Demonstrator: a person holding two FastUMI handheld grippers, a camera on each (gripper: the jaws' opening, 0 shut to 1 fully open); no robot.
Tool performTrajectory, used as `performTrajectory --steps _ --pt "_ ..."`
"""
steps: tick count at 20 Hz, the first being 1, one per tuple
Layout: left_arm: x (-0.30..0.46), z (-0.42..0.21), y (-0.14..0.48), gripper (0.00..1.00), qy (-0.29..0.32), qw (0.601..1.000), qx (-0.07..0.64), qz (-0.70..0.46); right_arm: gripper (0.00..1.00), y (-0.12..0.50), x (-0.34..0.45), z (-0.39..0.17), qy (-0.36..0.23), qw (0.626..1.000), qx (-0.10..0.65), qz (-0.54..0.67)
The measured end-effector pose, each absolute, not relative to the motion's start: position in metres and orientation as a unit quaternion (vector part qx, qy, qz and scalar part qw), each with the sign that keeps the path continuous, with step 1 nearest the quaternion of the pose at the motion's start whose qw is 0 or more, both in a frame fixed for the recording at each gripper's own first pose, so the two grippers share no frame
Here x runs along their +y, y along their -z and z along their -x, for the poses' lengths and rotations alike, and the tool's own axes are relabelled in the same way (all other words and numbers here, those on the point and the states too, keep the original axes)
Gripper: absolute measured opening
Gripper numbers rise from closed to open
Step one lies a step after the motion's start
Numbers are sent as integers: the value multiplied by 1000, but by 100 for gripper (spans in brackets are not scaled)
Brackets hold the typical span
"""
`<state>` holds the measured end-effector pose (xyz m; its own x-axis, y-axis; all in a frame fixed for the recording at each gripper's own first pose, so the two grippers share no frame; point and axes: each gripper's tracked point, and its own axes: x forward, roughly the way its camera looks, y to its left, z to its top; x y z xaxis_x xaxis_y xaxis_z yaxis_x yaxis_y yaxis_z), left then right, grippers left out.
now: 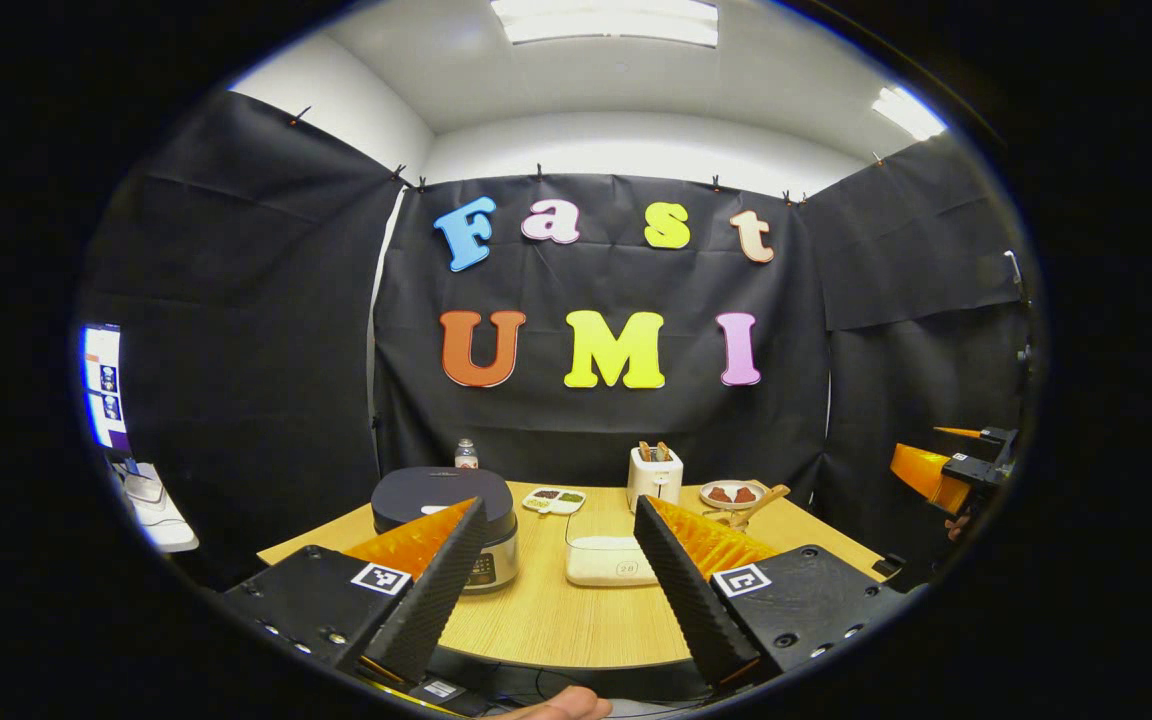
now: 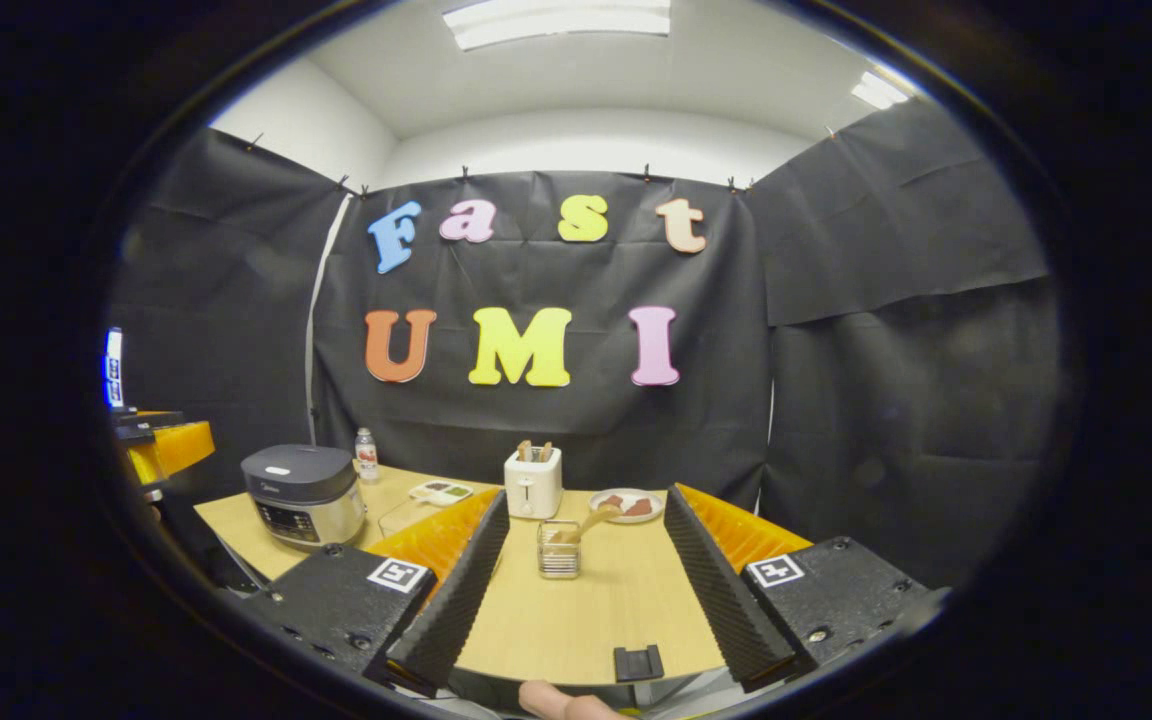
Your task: Close the left gripper, press the button to open the rice cooker; take a wooden spoon from the chopstick holder with the right hand, scoop a spoonful of rice and pour it into the rice cooker, then put the wooden spoon back into the chopstick holder.
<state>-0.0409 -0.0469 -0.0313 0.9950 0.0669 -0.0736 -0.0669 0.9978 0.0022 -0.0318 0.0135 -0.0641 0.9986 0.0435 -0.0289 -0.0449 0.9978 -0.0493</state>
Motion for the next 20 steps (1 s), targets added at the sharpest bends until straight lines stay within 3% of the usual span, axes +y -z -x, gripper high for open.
performTrajectory --steps 3,4,5,6,7,8,10,11,12,18,19,20 --pt "-47 38 37 94 -34 998 43 -2 94 67 11 30 -21 999 17 19" --pt "-47 37 41 94 -35 998 47 -4 100 71 10 30 -20 999 21 19" --pt "-47 37 44 94 -36 998 51 -5 100 73 9 30 -19 999 23 20" --pt "-46 36 46 94 -37 998 54 -6 94 74 10 29 -19 999 26 20" --pt "-48 35 47 94 -35 998 55 -6 100 75 10 28 -19 999 29 21" --pt "-50 35 47 94 -33 998 55 -6 94 75 11 29 -20 999 29 22" --pt "-51 36 45 94 -33 998 53 -9 94 74 11 29 -21 999 28 22" --pt "-50 37 44 94 -35 998 51 -11 100 73 11 30 -22 999 26 22" --pt "-49 35 45 94 -35 998 49 -11 94 74 12 30 -22 999 26 22" --pt "-54 34 43 94 -30 998 46 -13 94 72 10 27 -18 999 25 28" --pt "-54 35 41 94 -31 998 43 -17 100 68 9 26 -17 999 21 28" --pt "-53 35 39 94 -32 998 42 -20 94 63 11 25 -17 999 18 28"
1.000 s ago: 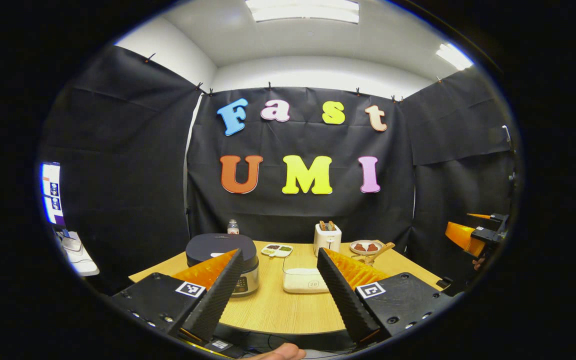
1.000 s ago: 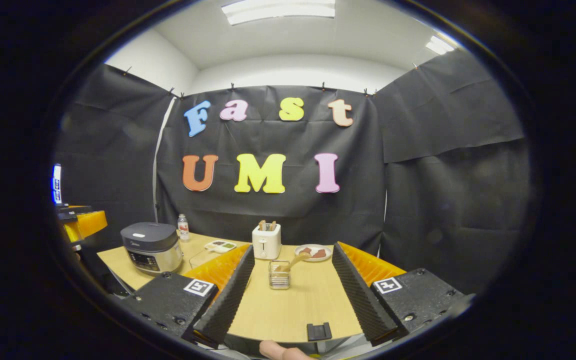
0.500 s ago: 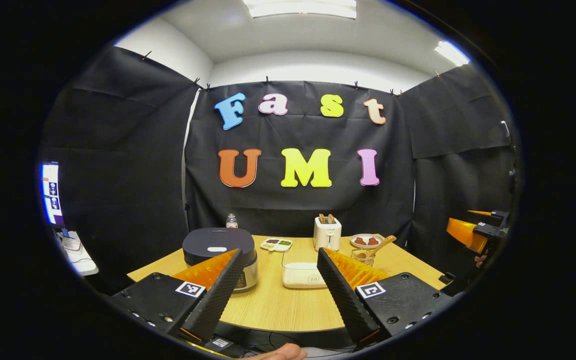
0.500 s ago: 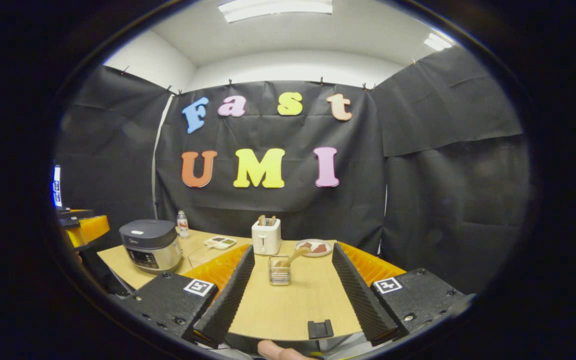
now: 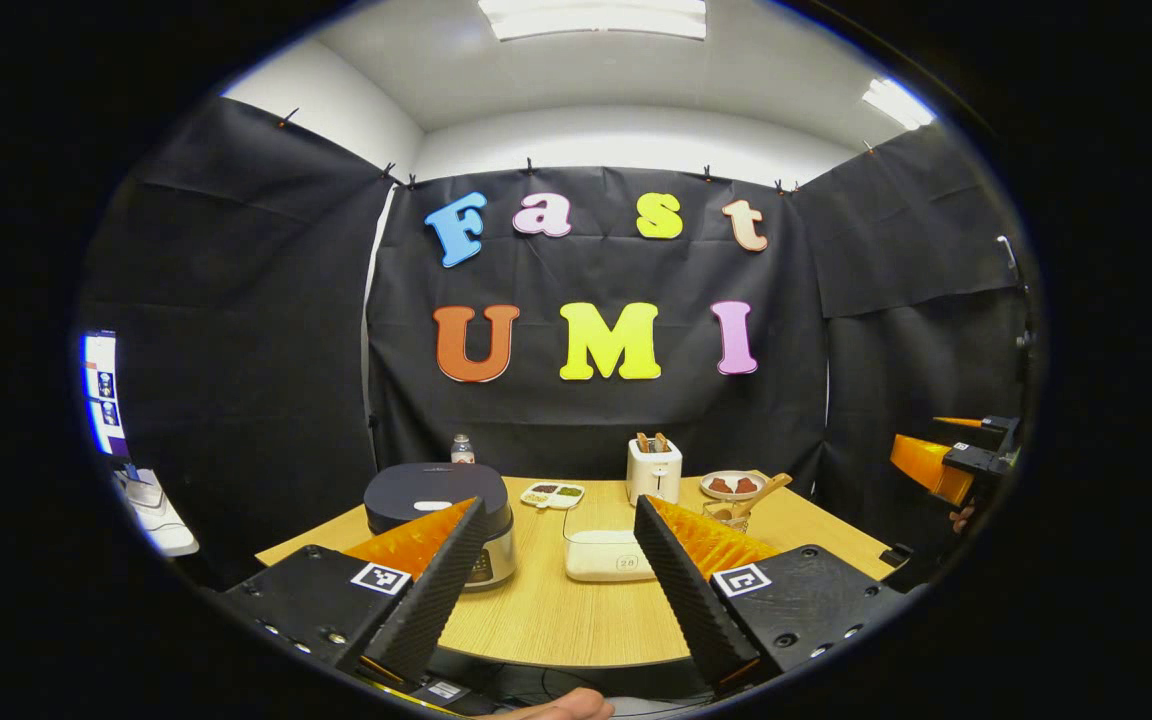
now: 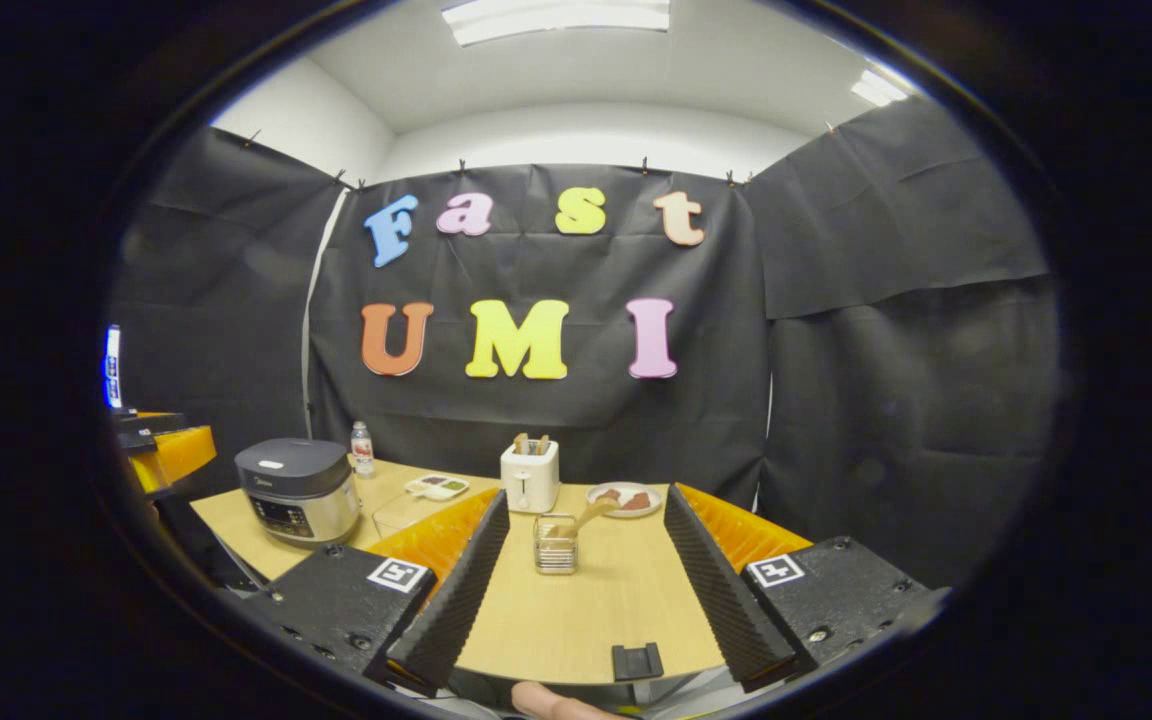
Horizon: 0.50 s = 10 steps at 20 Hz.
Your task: Close the left gripper, press the button to open the rice cooker; take a wooden spoon from the chopstick holder with the right hand, scoop a spoonful of rice and pour it into the rice cooker, then put the wooden spoon back into the chopstick holder.
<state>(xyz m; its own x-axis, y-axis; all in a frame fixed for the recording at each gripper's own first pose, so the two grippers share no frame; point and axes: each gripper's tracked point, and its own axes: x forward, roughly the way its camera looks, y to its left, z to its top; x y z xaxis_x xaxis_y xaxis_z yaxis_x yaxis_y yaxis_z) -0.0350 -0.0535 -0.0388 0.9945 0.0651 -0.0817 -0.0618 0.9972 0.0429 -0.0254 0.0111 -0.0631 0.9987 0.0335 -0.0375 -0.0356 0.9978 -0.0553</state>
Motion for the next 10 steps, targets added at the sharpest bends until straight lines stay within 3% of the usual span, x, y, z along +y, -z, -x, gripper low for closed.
performTrajectory --steps 1,2,3,4,5,10 --pt "-54 34 38 94 -31 998 41 -23 94 59 14 25 -24 999 15 28" --pt "-53 34 37 94 -32 998 40 -25 100 56 17 25 -27 999 14 28" --pt "-53 33 35 94 -33 998 39 -26 100 53 18 25 -28 999 11 28" --pt "-52 32 34 94 -34 998 38 -27 94 49 18 22 -28 999 8 29" --pt "-52 31 34 94 -34 998 38 -26 100 46 18 21 -27 999 5 30" --pt "-44 29 29 94 -38 998 38 -21 100 32 27 18 -30 999 -1 36"
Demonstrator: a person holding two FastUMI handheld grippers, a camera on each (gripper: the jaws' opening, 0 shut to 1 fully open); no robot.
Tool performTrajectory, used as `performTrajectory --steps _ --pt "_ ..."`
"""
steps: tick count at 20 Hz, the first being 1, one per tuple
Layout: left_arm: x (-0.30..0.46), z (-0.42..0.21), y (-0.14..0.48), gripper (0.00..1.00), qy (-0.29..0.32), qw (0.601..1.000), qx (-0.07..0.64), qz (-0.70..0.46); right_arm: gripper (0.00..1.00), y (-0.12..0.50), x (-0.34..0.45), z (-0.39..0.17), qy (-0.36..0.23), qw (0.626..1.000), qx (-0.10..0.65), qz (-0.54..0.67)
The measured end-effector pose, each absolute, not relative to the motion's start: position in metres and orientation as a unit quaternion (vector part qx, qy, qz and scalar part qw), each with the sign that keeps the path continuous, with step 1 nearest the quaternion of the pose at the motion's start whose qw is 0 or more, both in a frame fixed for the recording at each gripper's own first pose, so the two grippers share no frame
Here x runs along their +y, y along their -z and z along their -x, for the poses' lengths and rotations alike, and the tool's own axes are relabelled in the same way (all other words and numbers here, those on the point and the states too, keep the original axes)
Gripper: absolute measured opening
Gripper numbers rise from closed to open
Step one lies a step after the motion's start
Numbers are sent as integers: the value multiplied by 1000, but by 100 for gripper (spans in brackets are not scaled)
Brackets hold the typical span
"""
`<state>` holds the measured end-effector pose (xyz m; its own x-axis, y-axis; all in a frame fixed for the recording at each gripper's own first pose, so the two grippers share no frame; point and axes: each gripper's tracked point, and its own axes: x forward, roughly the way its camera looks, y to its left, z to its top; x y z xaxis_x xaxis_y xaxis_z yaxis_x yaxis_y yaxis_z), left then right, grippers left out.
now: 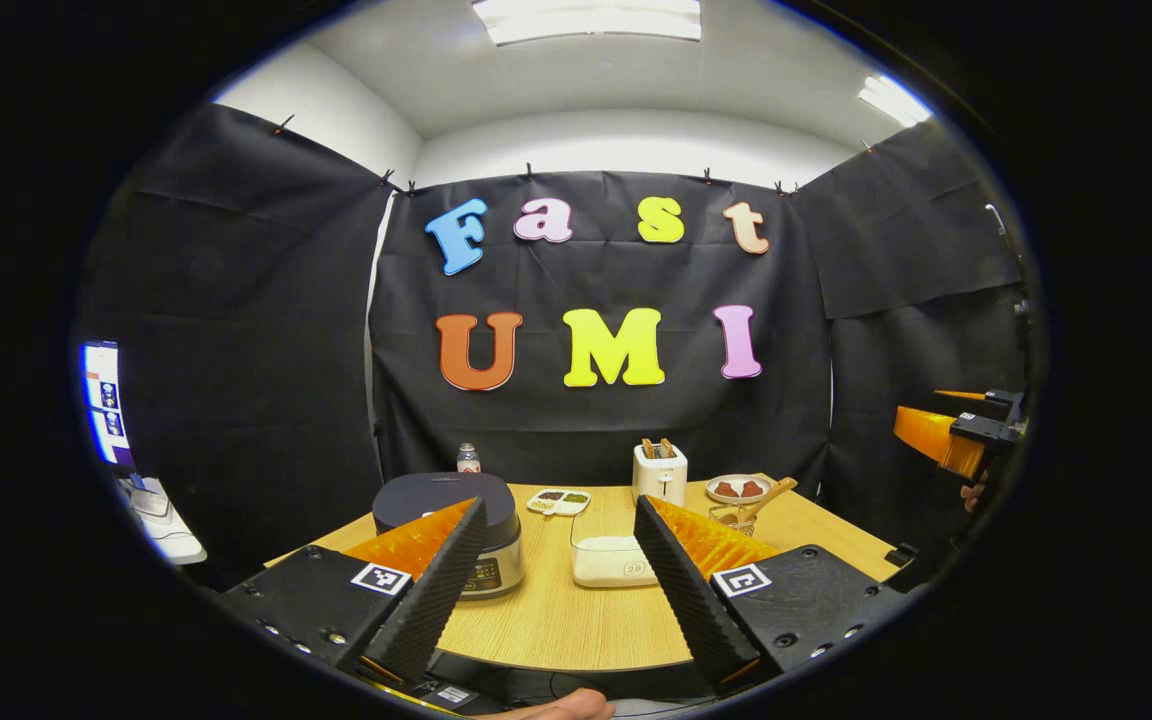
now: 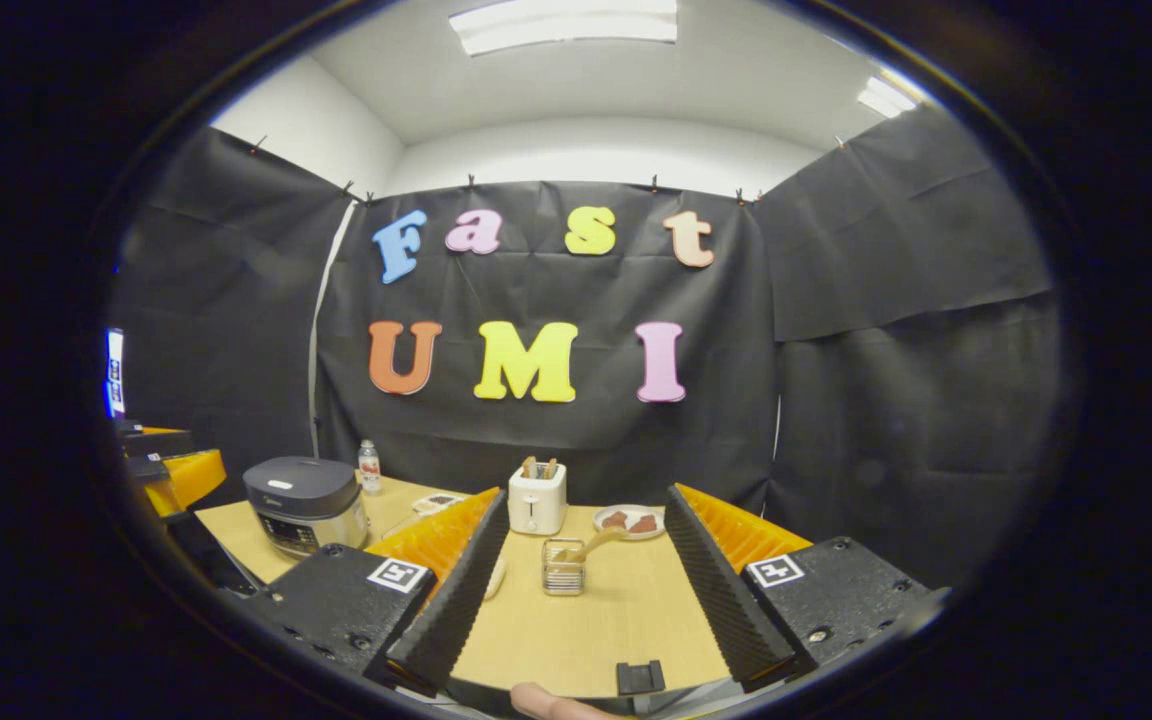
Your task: Close the left gripper, press the button to open the rice cooker; take a wooden spoon from the chopstick holder with the right hand, scoop a spoonful of rice and pour it into the rice cooker, then put the wooden spoon back into the chopstick holder.
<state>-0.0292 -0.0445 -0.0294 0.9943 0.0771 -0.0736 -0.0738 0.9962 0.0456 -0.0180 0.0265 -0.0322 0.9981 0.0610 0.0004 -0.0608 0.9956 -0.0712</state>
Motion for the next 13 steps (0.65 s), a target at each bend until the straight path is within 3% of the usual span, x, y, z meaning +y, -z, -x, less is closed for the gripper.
performTrajectory --steps 10,11,12,13 --pt "-46 27 21 94 -34 999 30 -17 100 26 23 18 -24 999 7 27" --pt "-48 28 20 94 -32 999 29 -17 94 26 23 18 -25 999 6 26" --pt "-48 29 20 94 -32 999 30 -18 94 26 23 18 -25 999 7 25" --pt "-47 31 21 94 -33 999 31 -19 100 27 21 17 -23 999 8 24"
